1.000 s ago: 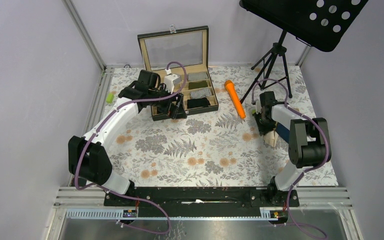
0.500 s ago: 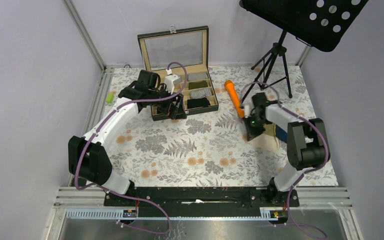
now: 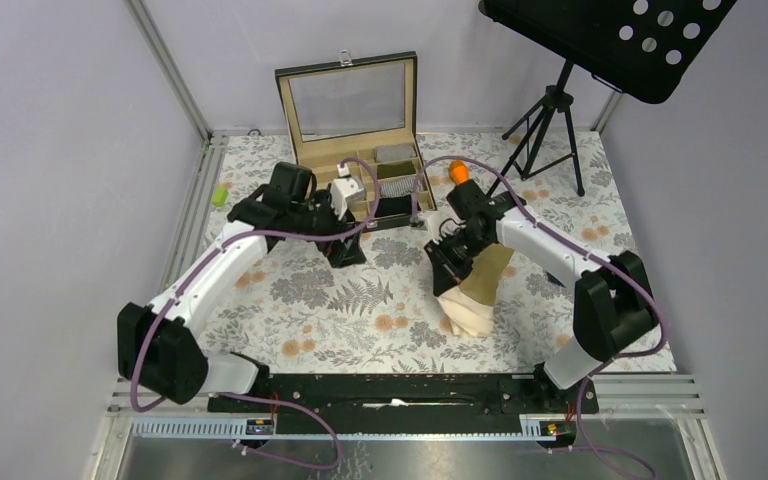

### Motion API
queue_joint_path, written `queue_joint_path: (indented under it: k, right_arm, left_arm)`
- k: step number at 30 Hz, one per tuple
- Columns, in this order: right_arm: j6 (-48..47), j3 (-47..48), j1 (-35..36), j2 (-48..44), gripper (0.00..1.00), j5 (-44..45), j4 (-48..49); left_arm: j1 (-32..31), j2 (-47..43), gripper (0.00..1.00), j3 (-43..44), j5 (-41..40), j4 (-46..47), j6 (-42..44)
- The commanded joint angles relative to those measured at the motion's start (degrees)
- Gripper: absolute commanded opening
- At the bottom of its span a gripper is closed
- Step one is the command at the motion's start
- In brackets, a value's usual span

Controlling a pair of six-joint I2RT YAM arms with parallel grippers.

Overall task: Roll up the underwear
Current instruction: Move the underwear to the center of the board.

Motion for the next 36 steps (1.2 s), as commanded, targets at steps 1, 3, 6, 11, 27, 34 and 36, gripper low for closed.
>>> queue_joint_path:
  k: [1,3,6,11,27,34,36]
  right_arm:
    - [-0.70,8.03,2.77,4.38,0.00,-6.96,-1.23]
    - [-1.56,11.18,3.88,6.33,0.00,-7.83,-1.91]
    - [-2.96,14.32,5.26,8.34,0.00,-10.41,-3.11]
    - [-4.30,11.67,6.80,9.09,0.00,-9.10,-3.61]
    - [-7.96,2.90,6.44,-4.71,0.00,-5.93,-6.74]
    - [-9.35,-1.84,4.91,-11.64,0.00,-5.84,-7.53]
    - [-10.10,-3.23,4.65,-13.47,0.00,-5.77,-7.93]
  left_arm:
    - [-1.86,-7.09,0.93,-3.95,0.83,2.80,9.23]
    - [-2.97,-10.87,0.91,-7.04,-0.21,5.81,10.78]
    - [-6.20,-17.39,0.91,-13.31,-3.63,11.05,15.75]
    - [-10.64,-22.41,0.94,-19.55,-7.20,13.16,25.52]
    - [-25.53,-6.95,0.89,-22.07,-3.18,34.87,45.00]
    - [-31.52,1.97,0.73,-16.92,1.26,40.82,44.02]
    - [-32.09,2.83,0.70,-17.57,2.49,43.54,44.82]
